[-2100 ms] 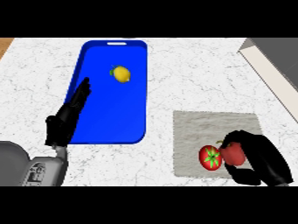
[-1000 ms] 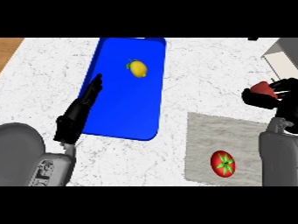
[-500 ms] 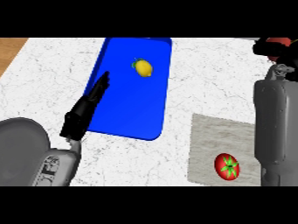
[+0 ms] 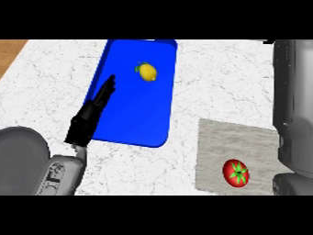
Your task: Pick the bell pepper from the placemat and place it in the tiered shelf
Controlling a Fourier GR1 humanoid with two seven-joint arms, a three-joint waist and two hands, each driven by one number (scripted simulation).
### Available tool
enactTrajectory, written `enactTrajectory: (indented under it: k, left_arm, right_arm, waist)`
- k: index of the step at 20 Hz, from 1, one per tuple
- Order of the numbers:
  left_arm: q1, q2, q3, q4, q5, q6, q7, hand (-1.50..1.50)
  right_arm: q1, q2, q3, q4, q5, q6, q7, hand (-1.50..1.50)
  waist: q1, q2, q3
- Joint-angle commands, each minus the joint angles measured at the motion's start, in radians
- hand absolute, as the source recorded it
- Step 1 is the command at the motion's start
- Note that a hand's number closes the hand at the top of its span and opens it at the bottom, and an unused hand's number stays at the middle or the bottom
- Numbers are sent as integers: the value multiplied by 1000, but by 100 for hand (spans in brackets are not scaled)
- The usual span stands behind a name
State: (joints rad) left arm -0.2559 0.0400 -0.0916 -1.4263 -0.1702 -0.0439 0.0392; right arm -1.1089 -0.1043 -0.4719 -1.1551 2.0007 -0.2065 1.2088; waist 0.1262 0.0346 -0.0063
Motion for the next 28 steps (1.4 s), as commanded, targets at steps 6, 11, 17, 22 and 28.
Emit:
enactTrajectory:
  k: [6, 11, 17, 22, 28]
  left_arm:
    - [24, -13, -6, -12, -20, 31, -1, 0]
    - [0, 33, 40, -12, 16, -8, 19, 0]
    - [27, -4, 21, -19, 7, 19, 7, 0]
    - [19, 33, 57, -18, 16, 10, -5, 0]
    - [24, 40, 55, -51, 30, -11, 27, 0]
  right_arm:
    - [-225, -58, -96, 222, 215, 19, 246, 150]
    - [-262, -100, -145, 285, 299, 4, 252, 150]
    - [-345, -132, -179, 367, 383, 31, 246, 150]
    - [-361, -197, -222, 448, 419, 56, 189, 150]
    - [-330, -244, -258, 517, 450, -10, 190, 150]
  waist:
    - [-24, -5, 4]
    - [-37, -4, 5]
    - [-45, -8, 4]
    - [-63, -12, 5]
    - [-56, -10, 6]
